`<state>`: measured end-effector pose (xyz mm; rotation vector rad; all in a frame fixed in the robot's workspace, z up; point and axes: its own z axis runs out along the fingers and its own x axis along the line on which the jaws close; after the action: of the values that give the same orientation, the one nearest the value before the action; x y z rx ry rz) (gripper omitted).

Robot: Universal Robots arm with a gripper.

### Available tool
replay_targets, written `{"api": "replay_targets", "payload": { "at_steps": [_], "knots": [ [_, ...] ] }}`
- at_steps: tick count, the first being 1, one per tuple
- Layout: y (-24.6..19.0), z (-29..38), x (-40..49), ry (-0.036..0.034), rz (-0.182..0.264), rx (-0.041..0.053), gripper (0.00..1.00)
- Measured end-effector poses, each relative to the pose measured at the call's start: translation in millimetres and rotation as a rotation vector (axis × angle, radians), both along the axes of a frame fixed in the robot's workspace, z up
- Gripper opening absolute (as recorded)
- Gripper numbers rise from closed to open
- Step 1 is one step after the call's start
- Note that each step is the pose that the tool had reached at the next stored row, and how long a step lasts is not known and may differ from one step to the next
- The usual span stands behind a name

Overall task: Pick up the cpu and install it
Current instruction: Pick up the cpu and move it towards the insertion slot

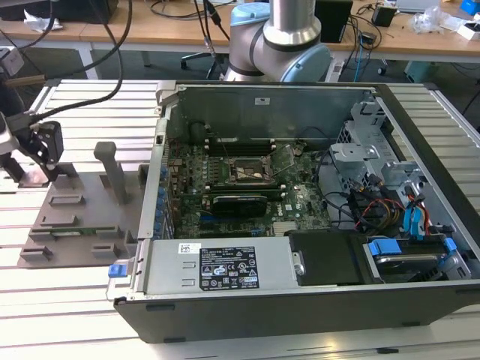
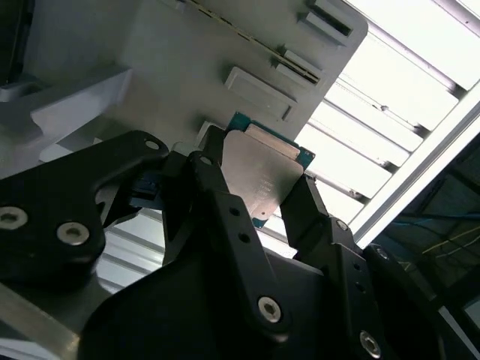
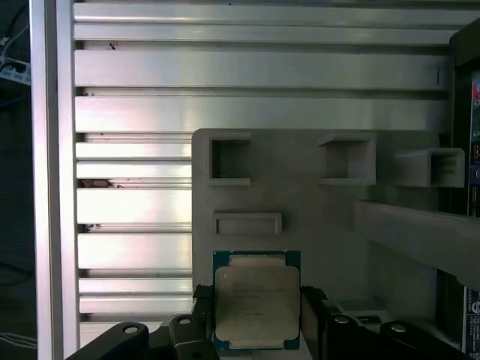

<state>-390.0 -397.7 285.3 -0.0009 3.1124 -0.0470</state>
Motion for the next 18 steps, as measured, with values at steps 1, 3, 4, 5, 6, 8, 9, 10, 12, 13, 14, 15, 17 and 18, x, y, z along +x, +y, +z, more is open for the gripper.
{"api": "replay_targets", "payload": {
  "at_steps": [1,3,4,5,6,8,9,10,12,13,14,15,17,18],
  "knots": [
    [0.0,1.4,0.0,0.0,0.0,0.0,0.55],
    [0.0,6.0,0.0,0.0001,0.0,-0.0001,0.55],
    [0.0,8.6,0.0,0.0,0.0,0.0,0.55],
    [0.0,10.4,0.0,0.0,0.0,0.0,0.55],
    [0.0,11.8,0.0,0.0001,0.0,-0.0001,0.55],
    [0.0,14.9,0.0,0.0,0.0,0.0,0.55],
    [0.0,16.3,0.0,0.0,0.0,-0.0001,0.55],
    [0.0,17.7,0.0,0.0,0.0,0.0,0.55],
    [0.0,21.6,0.0,0.0001,0.0,0.0,0.55],
    [0.0,24.3,0.0,0.0001,0.0,0.0,0.55],
    [0.0,26.7,0.0,0.0001,0.0,0.0,0.55],
    [0.0,30.0,0.0,0.0001,0.0,0.0,0.55],
    [0.0,34.1,0.0,0.0001,0.0,0.0,0.55],
    [0.0,35.6,0.0,0.0001,0.0,0.0,0.55]
  ]
}}
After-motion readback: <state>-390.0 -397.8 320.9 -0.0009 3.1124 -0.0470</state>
